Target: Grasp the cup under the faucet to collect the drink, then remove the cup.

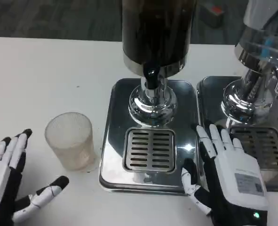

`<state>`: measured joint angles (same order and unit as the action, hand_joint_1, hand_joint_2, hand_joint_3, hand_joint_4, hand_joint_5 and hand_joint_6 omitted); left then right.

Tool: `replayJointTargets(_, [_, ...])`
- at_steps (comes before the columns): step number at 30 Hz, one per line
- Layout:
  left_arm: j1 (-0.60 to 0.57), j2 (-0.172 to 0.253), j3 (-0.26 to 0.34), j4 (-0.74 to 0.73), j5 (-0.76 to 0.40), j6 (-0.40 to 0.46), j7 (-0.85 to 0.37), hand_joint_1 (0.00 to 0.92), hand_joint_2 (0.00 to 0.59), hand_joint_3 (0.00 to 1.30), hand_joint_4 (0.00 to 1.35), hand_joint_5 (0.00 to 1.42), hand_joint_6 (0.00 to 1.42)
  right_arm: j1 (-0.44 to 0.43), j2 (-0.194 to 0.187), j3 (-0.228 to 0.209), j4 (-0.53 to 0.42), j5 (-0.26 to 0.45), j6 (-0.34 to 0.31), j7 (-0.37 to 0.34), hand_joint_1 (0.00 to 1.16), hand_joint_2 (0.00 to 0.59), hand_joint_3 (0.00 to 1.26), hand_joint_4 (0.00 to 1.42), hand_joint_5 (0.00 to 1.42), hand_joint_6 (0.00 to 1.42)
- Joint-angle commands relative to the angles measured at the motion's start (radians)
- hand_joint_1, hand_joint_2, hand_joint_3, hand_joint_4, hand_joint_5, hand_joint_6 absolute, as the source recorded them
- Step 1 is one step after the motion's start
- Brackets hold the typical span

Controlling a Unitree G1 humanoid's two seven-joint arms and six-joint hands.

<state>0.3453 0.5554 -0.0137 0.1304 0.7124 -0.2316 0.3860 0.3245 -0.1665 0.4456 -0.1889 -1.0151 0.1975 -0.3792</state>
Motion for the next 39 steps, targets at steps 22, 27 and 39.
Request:
replayJointTargets(22, [-0.324, -0.036, 0.023, 0.500, -0.375, -0.455, -0.157, 0.000, 0.000, 0.00, 0.00, 0.00, 0.00, 0.007, 0.036, -0.003, -0.009, -0.004, 0.044, 0.013, 0.40, 0.586, 0.10, 0.02, 0.04, 0.02])
replayJointTargets(27, [-0.360, -0.028, 0.003, 0.582, -0.364, -0.504, -0.168, 0.000, 0.000, 0.00, 0.00, 0.00, 0.00, 0.007, 0.037, -0.008, -0.011, 0.004, 0.044, 0.017, 0.41, 0.586, 0.10, 0.02, 0.06, 0.03])
replayJointTargets(39, [-0.446, -0.055, -0.063, 0.731, -0.327, -0.509, -0.150, 0.033, 0.000, 0.00, 0.00, 0.00, 0.00, 0.003, 0.040, -0.016, -0.010, 0.006, 0.045, 0.014, 0.41, 0.586, 0.10, 0.02, 0.07, 0.03])
